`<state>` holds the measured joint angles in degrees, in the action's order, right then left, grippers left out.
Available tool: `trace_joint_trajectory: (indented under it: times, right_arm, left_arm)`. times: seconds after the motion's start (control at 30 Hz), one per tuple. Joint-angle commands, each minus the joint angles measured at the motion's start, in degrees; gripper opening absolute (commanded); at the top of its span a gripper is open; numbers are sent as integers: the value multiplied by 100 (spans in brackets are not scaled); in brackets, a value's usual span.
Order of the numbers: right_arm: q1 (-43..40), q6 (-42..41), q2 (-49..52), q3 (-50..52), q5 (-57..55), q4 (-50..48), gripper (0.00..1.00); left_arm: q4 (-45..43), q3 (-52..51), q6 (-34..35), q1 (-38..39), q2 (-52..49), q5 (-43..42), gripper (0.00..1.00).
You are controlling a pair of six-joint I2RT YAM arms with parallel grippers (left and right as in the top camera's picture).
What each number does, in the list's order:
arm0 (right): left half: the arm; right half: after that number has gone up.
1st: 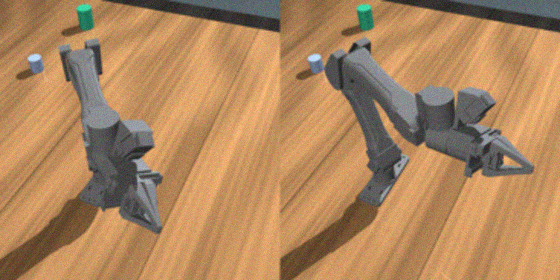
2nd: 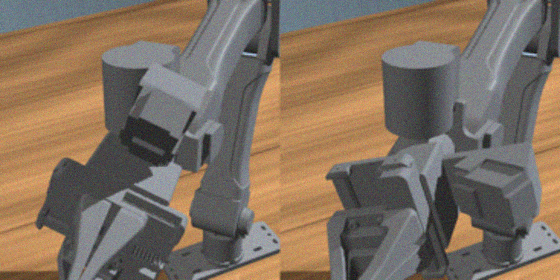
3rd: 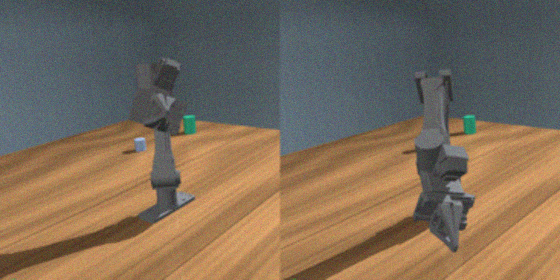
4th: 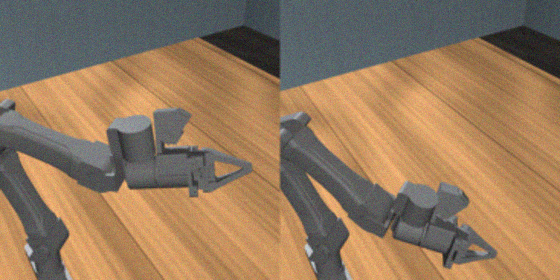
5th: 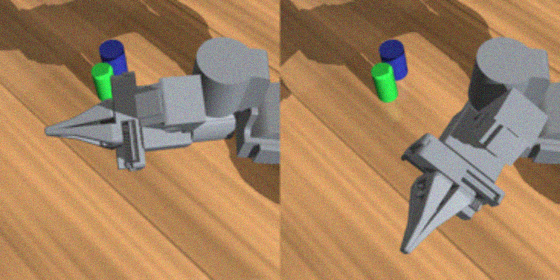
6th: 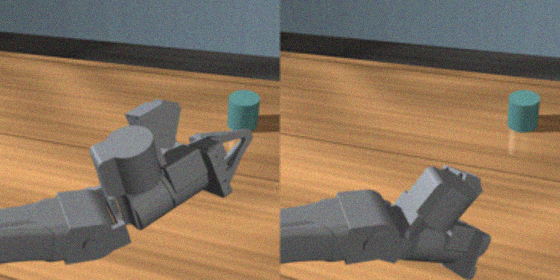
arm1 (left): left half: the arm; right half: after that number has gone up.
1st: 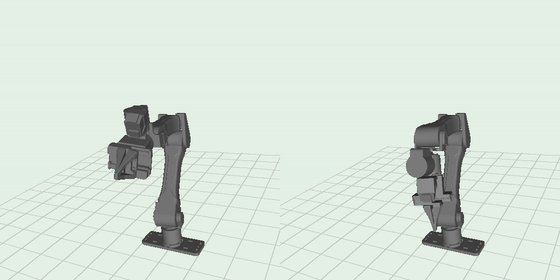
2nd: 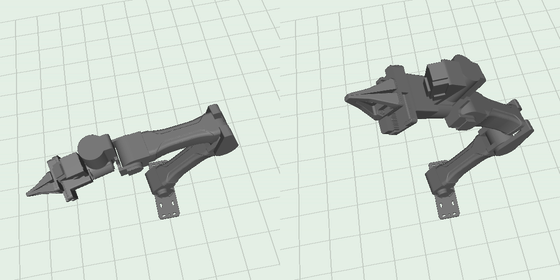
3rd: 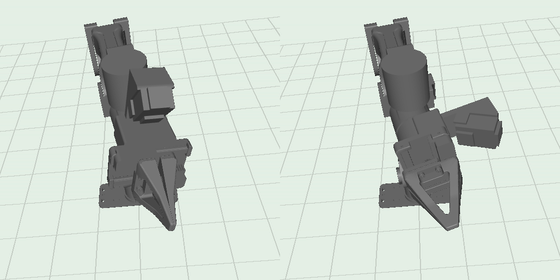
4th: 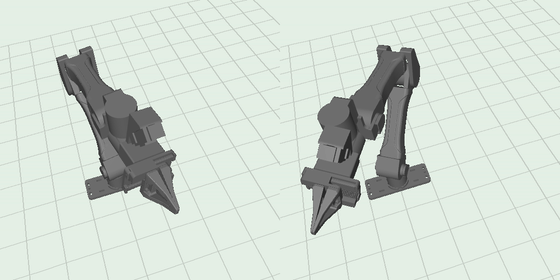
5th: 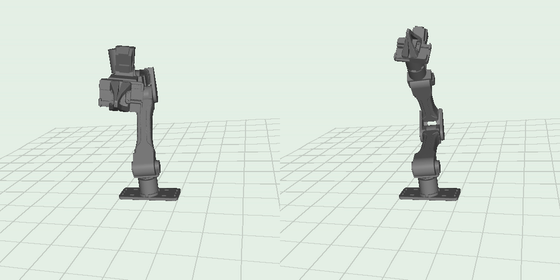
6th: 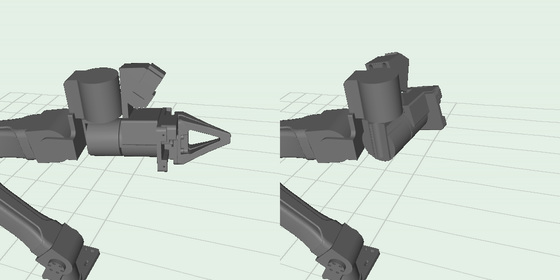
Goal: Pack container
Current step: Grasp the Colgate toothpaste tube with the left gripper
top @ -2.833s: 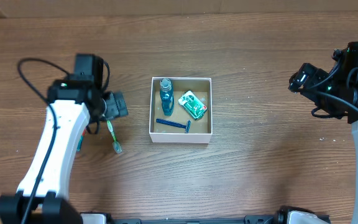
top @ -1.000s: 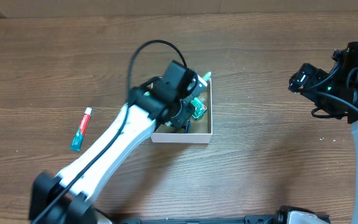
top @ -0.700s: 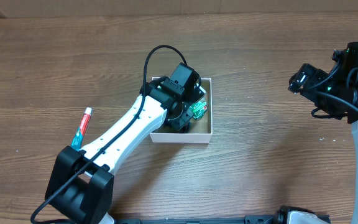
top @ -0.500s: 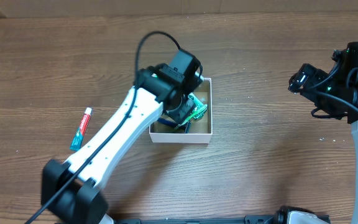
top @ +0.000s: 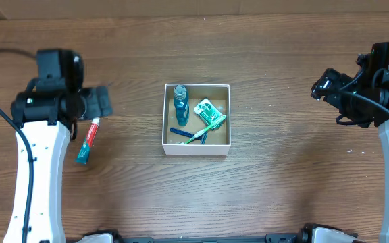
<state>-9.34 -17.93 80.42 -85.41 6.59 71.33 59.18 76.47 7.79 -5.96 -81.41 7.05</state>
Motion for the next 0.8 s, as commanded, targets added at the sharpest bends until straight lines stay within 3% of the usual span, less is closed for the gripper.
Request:
trace_joint_trajectory:
  times: [0.0, 0.13, 0.33, 0.53, 0.77]
  right_arm:
    - [-4, 42, -20, -9, -50, -26, 99]
    - [-4, 42, -17, -9, -48, -24, 99]
    - [-4, 42, -20, -9, -48, -24, 99]
    - [-4, 42, -17, -9, -48, -24, 99]
    - [-4, 42, -20, -9, -48, -20, 99]
  left_arm:
    - [-684, -1189, 28, -374, -243, -262, 100]
    - [-1320, -1888, -254, -415, -820, -247, 100]
    - [-1801, -1965, -420, -560, -1672, -221, 100]
    - [-2295, -1965, -1158, -704, -1860, -365, 100]
    - [-2538, -1965, -1285, -721, -2190, -616, 100]
